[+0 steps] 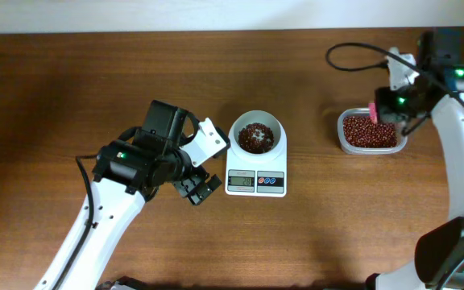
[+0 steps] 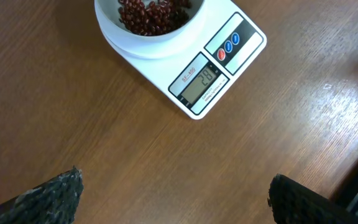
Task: Scoop and weigh 50g on scale
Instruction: 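Carry the empty scoop back to the bean tub with the right gripper, then dip the pink scoop into the red beans with the right gripper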
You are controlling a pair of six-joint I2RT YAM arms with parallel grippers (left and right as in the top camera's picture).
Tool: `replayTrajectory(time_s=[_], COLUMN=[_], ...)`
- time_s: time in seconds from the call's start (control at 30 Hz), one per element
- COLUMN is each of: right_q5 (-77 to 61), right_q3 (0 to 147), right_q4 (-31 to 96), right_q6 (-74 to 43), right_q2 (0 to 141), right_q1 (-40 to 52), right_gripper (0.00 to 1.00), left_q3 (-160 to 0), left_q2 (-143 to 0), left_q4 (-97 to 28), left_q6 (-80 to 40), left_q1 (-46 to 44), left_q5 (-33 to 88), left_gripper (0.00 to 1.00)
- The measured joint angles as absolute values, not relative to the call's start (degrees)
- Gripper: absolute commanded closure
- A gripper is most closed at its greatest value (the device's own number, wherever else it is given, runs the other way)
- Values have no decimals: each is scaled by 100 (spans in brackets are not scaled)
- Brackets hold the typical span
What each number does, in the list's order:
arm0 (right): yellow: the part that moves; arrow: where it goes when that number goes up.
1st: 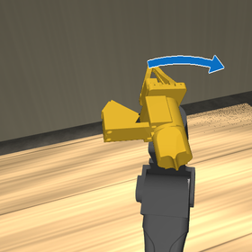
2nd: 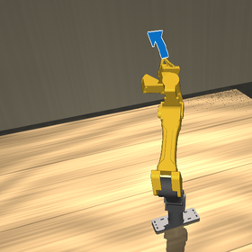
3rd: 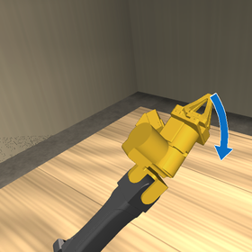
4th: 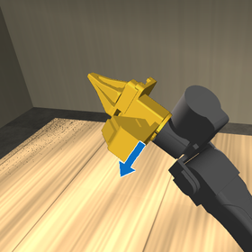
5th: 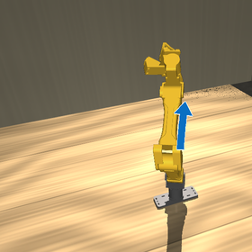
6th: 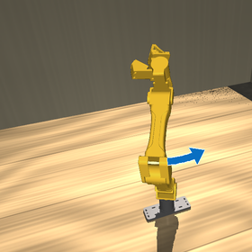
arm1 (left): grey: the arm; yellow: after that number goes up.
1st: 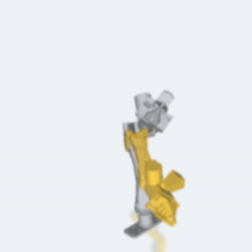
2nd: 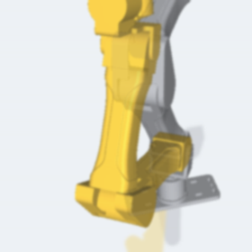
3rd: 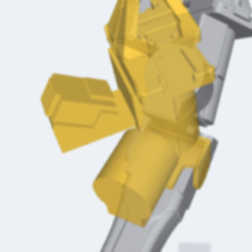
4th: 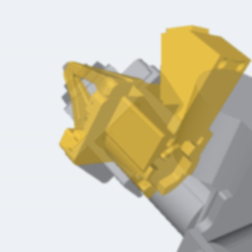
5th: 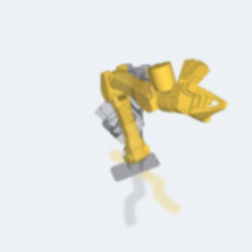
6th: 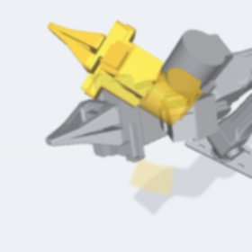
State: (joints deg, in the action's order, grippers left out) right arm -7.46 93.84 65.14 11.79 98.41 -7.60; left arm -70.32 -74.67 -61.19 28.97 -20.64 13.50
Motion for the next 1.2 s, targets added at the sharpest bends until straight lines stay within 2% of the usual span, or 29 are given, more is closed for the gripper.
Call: replayTrajectory(time_s=[0.27,0.57,1.0,1.2], right_q5=[-720,113,130,-322], right_q3=[8936,8895,8892,8890], right_q4=[6073,5505,5461,5439], right_q6=[1177,1177,1181,1175], right_q2=[9874,10363,10770,10801], right_q1=[-1052,-1059,-1059,-1063], right_gripper=[96,96,96,96], left_q3=[-7032,-7032,-7032,-7032], left_q2=[-7467,-7467,-7467,-7467], left_q4=[-6121,-6121,-6123,-6123], left_q6=[2897,2897,2897,2897], left_q1=[-2064,-2064,-2064,-2064], left_q5=[1347,1350,1350,1350], left_gripper=[1,1,1,1])
